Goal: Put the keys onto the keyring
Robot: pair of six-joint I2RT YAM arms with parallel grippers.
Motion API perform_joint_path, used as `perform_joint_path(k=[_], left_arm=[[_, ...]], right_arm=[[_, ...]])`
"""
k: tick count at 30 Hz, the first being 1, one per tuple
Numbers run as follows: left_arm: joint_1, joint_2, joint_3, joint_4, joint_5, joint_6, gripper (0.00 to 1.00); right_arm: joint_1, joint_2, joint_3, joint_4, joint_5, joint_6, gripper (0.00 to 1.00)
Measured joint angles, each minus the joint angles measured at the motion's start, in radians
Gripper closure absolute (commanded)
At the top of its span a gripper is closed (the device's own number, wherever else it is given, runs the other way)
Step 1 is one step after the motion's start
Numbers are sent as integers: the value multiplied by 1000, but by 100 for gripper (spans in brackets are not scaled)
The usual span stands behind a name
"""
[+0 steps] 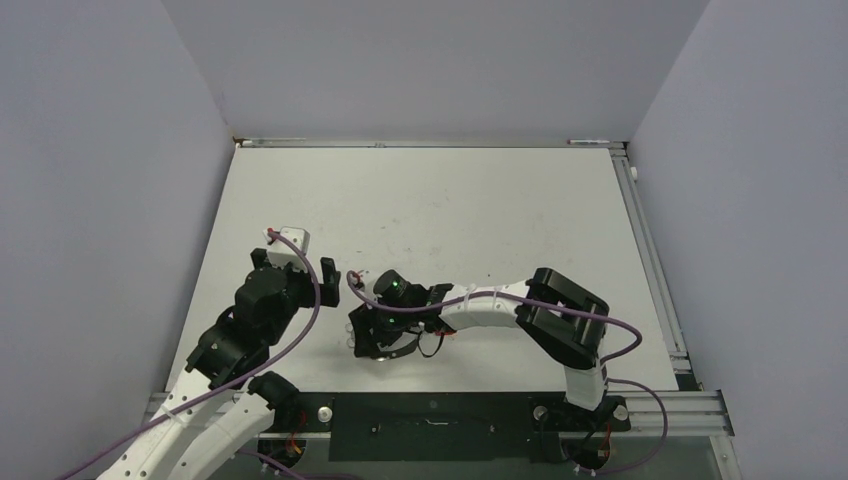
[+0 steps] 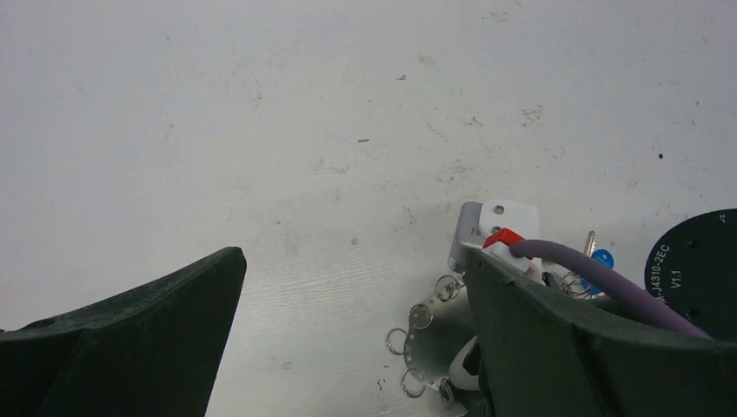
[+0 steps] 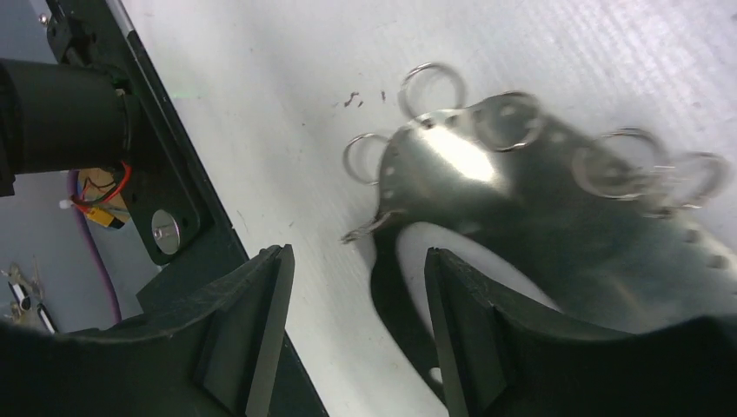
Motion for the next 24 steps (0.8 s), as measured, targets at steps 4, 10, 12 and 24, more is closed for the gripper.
perform_joint_path(k=[4, 10, 12, 24], left_arm=[[2, 0, 0, 4, 8, 3, 4], [11, -1, 0, 7, 28, 9, 4], [15, 0, 0, 8, 36, 12, 4], [34, 13, 0, 14, 101, 15, 4]], right_arm=[[-27, -10, 8, -17, 2, -28, 42], [-97, -143, -13, -110, 173, -79, 42], [-119, -208, -45, -114, 224, -87, 42], [-290, -294, -256, -94, 198, -94, 42]])
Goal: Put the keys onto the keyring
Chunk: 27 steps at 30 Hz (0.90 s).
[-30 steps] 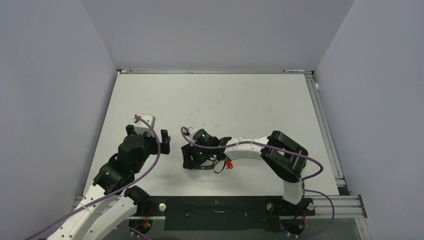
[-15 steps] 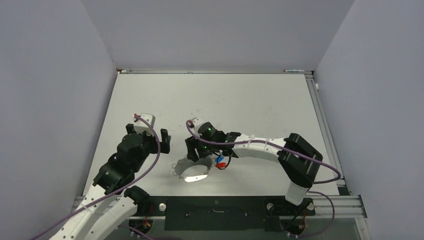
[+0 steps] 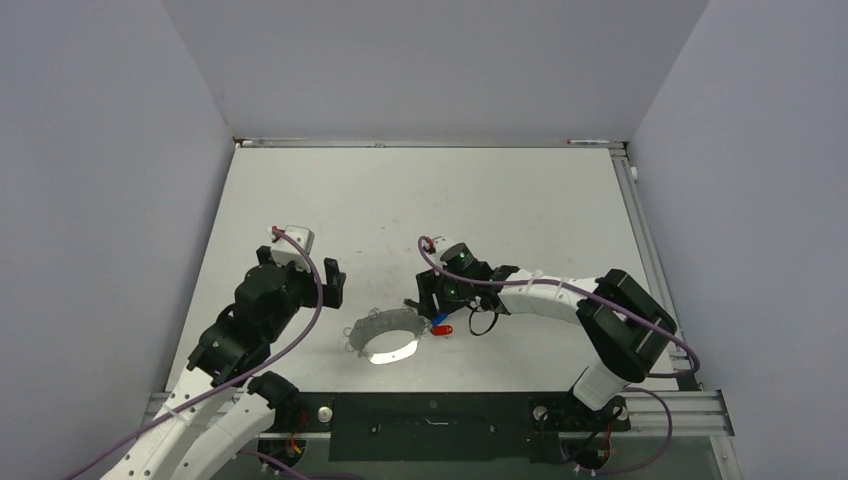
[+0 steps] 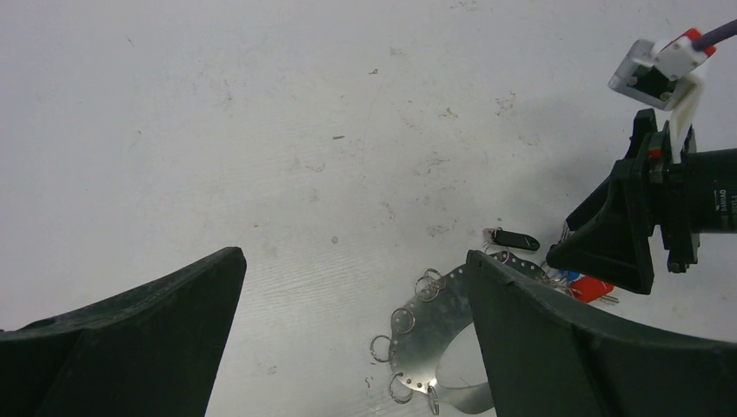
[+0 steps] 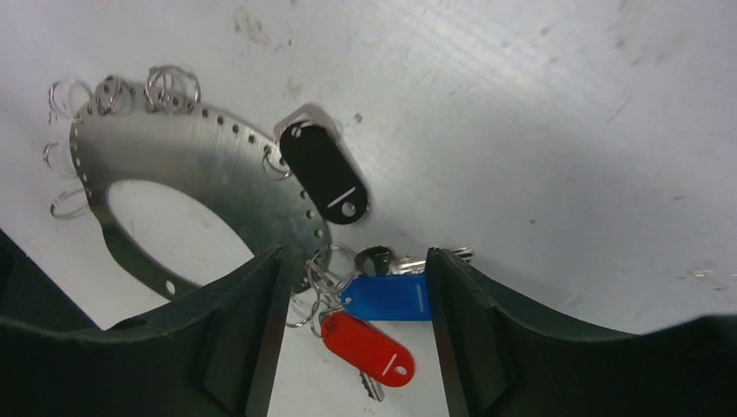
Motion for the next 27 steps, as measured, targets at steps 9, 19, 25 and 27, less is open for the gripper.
perform_joint_path(k=[9, 19, 25, 27], left_arm=[[1, -5, 0, 0, 17, 0, 4], [4, -9, 0, 0, 26, 0, 4], [6, -16, 0, 0, 26, 0, 4], [6, -19, 0, 0, 26, 0, 4]], right_arm=[[1, -47, -132, 43, -218, 14, 42], [132, -156, -311, 255, -343, 187, 45], [124, -187, -271, 282, -235, 192, 45], [62, -211, -241, 280, -190, 182, 45]])
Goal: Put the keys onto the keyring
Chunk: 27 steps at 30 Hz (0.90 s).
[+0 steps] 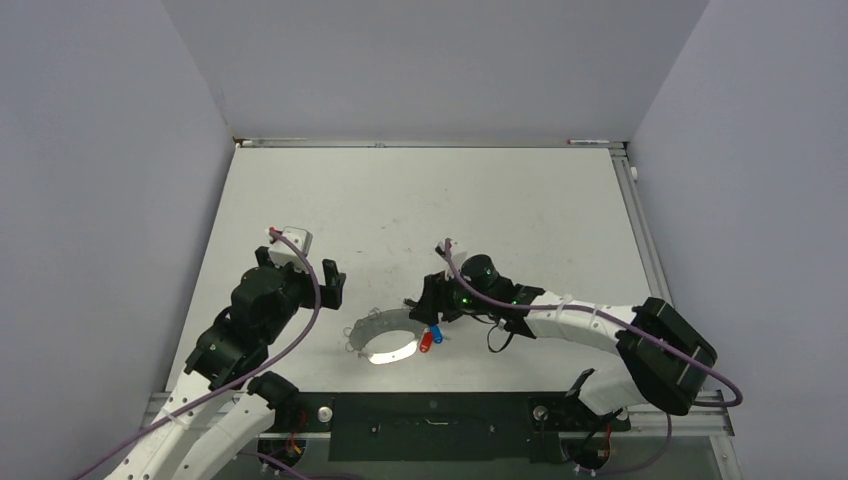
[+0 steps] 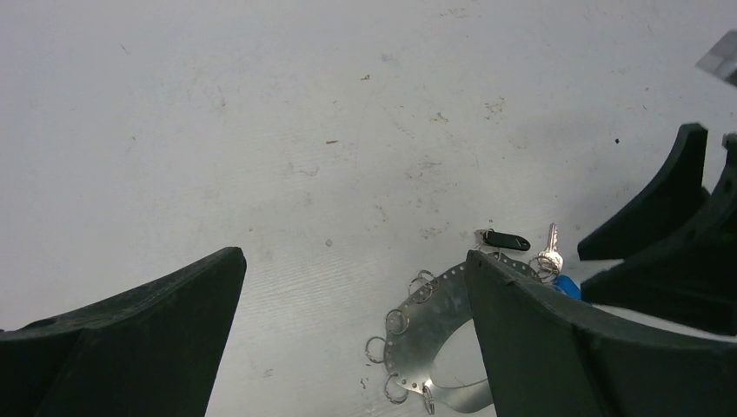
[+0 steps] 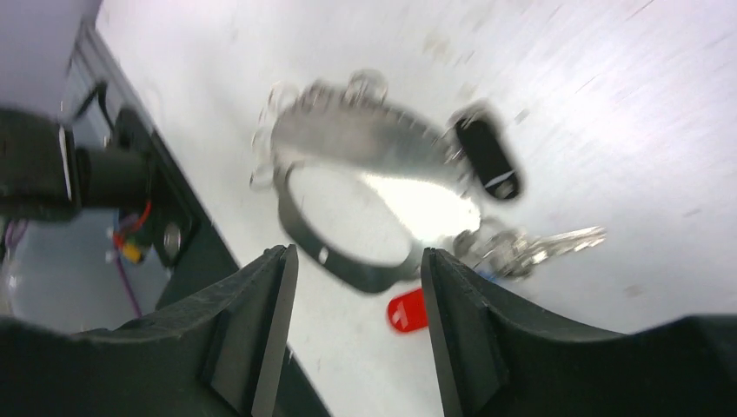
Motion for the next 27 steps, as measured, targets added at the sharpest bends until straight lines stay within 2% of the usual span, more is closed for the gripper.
perform_joint_path(k=[5, 11, 20, 27], left_arm=[[0, -7, 0, 0, 3, 0, 4], [0, -7, 0, 0, 7, 0, 4], [0, -7, 0, 0, 8, 0, 4], [0, -7, -1, 0, 11, 0, 4]], right_arm=[[-94, 38, 72, 4, 27, -27, 46], [-94, 138, 79, 16, -54, -30, 46], [-93, 148, 43, 33, -158, -24, 46], [-88, 154, 34, 40, -169, -25, 46]])
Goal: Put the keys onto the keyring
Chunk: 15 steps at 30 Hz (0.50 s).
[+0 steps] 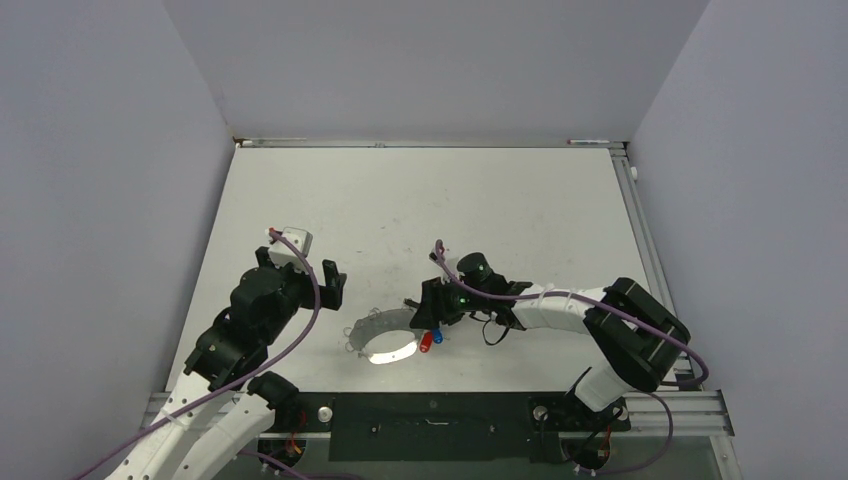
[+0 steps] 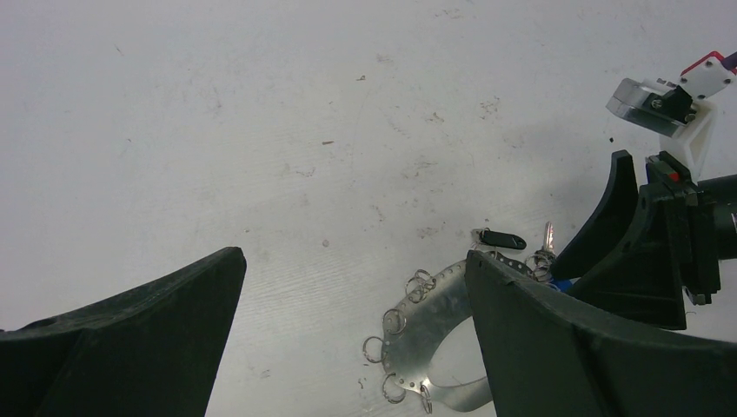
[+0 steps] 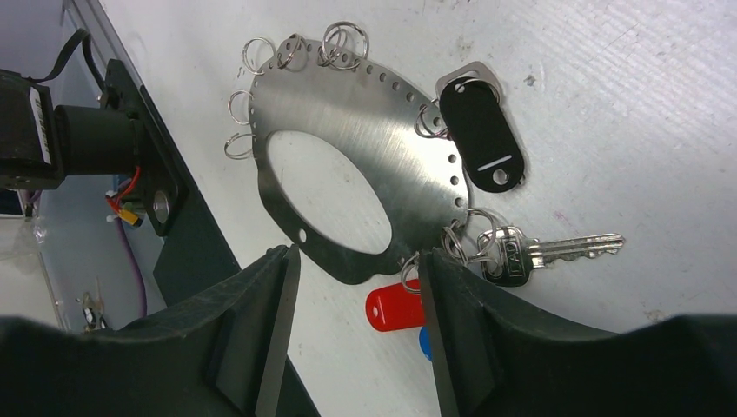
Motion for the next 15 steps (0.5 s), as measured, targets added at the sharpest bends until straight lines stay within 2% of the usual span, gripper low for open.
perform_joint_path(k=[6, 15], left_arm=[[0, 0, 0, 0, 1, 0, 4], [0, 0, -3, 0, 2, 0, 4]], right_arm=[[-20, 8, 10, 10, 28, -16, 46], [-32, 132, 67, 18, 17, -40, 46]])
